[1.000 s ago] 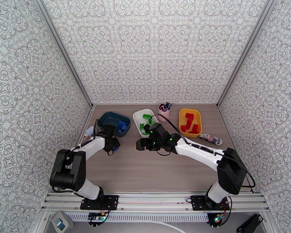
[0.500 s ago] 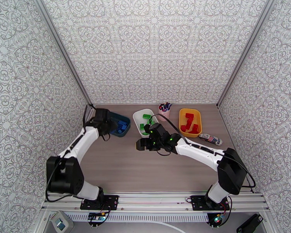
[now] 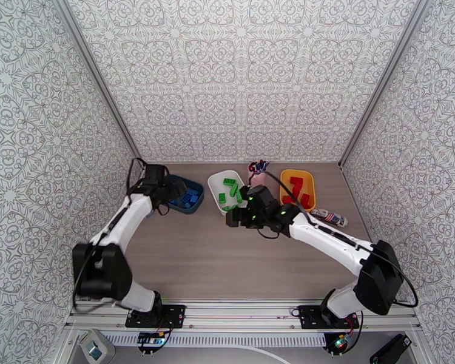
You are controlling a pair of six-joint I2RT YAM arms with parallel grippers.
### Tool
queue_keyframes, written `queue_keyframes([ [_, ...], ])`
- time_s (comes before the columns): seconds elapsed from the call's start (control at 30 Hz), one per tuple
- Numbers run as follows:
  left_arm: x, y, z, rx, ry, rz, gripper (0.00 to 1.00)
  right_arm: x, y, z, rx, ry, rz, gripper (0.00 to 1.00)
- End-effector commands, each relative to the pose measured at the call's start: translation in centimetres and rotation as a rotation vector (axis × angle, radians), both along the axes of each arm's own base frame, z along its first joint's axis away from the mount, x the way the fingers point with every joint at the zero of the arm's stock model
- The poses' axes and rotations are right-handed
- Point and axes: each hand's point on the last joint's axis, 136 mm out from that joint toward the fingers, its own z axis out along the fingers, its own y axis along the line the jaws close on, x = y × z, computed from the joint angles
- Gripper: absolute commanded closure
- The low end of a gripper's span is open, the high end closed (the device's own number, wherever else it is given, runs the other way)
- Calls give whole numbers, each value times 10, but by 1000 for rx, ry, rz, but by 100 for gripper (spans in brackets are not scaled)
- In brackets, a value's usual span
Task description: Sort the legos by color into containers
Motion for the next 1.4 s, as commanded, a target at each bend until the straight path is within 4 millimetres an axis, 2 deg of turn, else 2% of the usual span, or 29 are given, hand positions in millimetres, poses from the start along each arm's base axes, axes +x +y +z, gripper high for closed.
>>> queue_keyframes([
  [0.0, -12, 2, 37, 18, -152, -31, 1, 11, -51, 7, -100, -42, -92, 21],
  [0.13, -30, 8, 70, 43, -298, -24, 1, 27, -107, 25, -178, -114, -237, 20],
  [0.23, -41, 14, 96, 84, -413, 1, 1, 35, -156, 45, -239, -191, -393, 19],
  [0.3, -49, 19, 108, 109, -478, 26, 1, 36, -196, 63, -300, -257, -546, 14],
  [0.37, -52, 18, 114, 125, -549, 11, 1, 35, -225, 83, -351, -340, -659, 10],
  [0.43, -57, 12, 116, 145, -646, -22, 1, 32, -241, 99, -366, -433, -724, 7],
  [0.5, -68, 14, 117, 166, -738, -14, 1, 31, -249, 105, -333, -569, -769, 17],
  [0.53, -72, 16, 113, 177, -760, -2, 1, 28, -251, 110, -329, -633, -750, 2],
  [0.6, -79, 21, 110, 216, -802, 16, 1, 21, -249, 127, -291, -801, -707, 1],
  [0.67, -78, 36, 93, 270, -763, 94, 1, 17, -266, 132, -325, -890, -786, 1],
  [0.77, -72, 53, 58, 405, -665, 145, 1, 29, -293, 115, -496, -895, -856, 1],
  [0.9, -66, 68, 10, 539, -551, 181, 1, 53, -310, 63, -639, -845, -826, 1],
  [1.0, -57, 71, -22, 582, -462, 166, 1, 58, -319, 26, -674, -805, -829, 1],
  [1.1, -47, 69, -41, 606, -445, 147, 1, 65, -319, -2, -687, -764, -792, 1],
  [1.37, -22, 43, -51, 665, -525, 12, 1, 77, -315, -42, -607, -780, -720, 1],
])
